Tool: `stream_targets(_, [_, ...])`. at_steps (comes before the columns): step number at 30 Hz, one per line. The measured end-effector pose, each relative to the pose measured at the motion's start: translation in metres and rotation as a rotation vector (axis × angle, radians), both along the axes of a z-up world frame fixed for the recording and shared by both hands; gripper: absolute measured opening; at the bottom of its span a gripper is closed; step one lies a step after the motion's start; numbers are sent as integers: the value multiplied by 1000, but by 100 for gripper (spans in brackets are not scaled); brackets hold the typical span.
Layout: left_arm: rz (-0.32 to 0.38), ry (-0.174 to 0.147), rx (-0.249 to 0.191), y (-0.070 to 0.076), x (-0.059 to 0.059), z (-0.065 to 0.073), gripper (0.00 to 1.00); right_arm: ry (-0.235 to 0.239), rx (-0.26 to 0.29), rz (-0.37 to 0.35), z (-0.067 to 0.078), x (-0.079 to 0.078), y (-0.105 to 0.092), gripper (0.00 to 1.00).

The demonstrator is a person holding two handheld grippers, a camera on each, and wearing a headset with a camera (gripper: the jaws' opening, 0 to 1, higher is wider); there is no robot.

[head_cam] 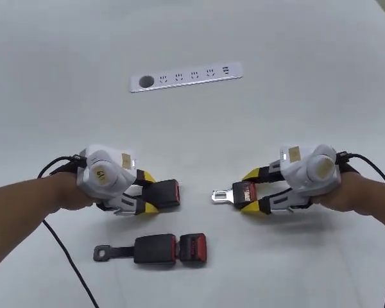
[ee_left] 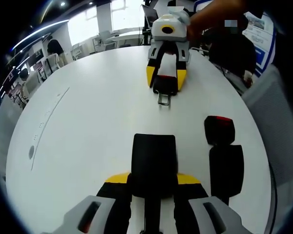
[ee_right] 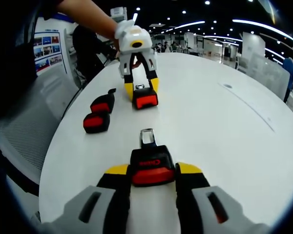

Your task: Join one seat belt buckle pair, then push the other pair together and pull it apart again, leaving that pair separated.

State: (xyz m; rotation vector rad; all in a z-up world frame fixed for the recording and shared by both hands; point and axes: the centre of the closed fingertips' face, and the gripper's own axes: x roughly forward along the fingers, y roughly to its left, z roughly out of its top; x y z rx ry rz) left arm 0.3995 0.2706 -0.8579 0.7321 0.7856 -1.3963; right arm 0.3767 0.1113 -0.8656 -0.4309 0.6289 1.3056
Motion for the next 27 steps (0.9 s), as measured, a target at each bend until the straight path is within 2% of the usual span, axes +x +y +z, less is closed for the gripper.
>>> stream_targets(10, [-8, -3, 7, 1, 1, -1, 34, -6, -21, -27, 4, -8, -25, 37])
stream_targets(18, [-8, -5, 9, 1, 0, -1, 34, 3, -25, -45, 9, -13, -30, 37])
stream_targets(22, [-7, -4, 16, 1, 0, -1, 34, -6, -56, -36, 8, -11, -30, 38])
stream_targets(25, [45, 16, 36, 2, 1, -2, 35, -35, -99, -17, 5, -10, -29, 38])
stream_targets(26, [36, 29, 45, 3, -1, -2, 38, -30, -104, -19, 5, -13, -30, 39])
stream_targets(27, [46, 56, 39, 2, -5, -1, 42, -27, -101, -21, 5, -12, -29, 40])
